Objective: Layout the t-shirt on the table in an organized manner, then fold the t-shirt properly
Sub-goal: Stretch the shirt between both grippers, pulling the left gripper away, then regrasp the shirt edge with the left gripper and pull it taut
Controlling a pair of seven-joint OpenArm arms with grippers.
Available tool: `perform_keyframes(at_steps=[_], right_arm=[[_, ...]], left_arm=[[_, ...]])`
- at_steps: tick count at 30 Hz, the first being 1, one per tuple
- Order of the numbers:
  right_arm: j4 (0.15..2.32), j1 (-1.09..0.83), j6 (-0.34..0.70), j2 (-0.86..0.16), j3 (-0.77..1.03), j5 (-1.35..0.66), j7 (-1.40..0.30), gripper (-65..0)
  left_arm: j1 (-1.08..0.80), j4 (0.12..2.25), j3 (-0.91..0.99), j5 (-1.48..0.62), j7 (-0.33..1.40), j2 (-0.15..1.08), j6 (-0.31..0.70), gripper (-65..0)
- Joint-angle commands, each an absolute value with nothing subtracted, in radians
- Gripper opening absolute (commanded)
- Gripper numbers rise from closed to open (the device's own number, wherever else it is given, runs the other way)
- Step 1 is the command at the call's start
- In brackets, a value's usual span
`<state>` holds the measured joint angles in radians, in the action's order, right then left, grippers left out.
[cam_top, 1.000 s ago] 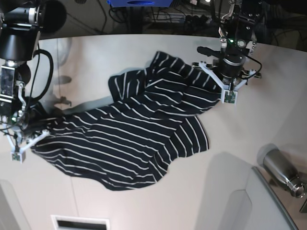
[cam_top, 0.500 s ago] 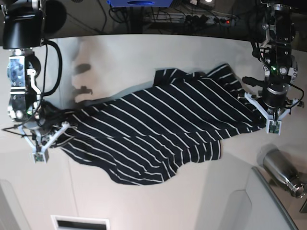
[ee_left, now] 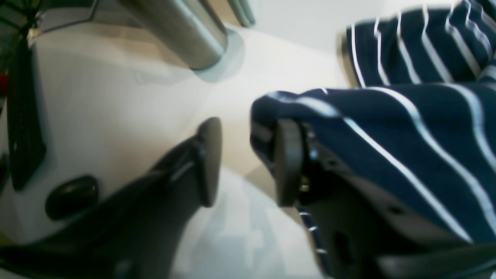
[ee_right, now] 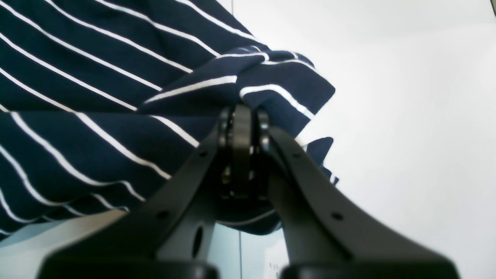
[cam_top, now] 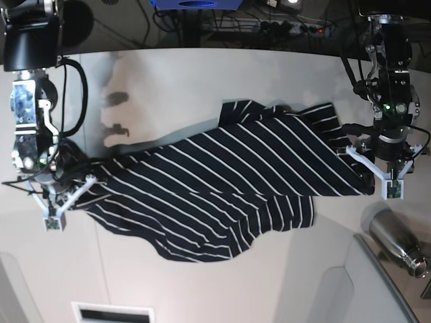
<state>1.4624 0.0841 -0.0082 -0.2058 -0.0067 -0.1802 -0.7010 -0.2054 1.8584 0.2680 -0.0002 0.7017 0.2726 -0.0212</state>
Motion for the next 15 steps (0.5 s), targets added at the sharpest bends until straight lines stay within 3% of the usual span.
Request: perform_keyframes(at_steps=[1,5,11,15], right_arm=[[1.480,0.105,-0.013,-0.217,-0.002,-0.174,-0.679,-64.1],[1.480,0.105,-0.013,-0.217,-0.002,-0.174,-0.679,-64.1],[1.478,0.105,-0.013,-0.217,-0.004,-0.174,-0.679,-64.1],[1.477,0.107,-0.013,-0.217,-0.004,-0.174,-0.679,-63.9]], left_arm=[[-0.211,1.917,0.292,0.008,0.674,0.268,-0.027,-37.4],[-0.242,1.972,0.321,0.010,0.674,0.242,-0.027,-31.4],[-0.272,1.974,0.349,-0.002,0.674,0.237,-0.016,-30.6],[-0.366,1.969,0.191,-0.099,0.674,0.223,0.151,-31.4]])
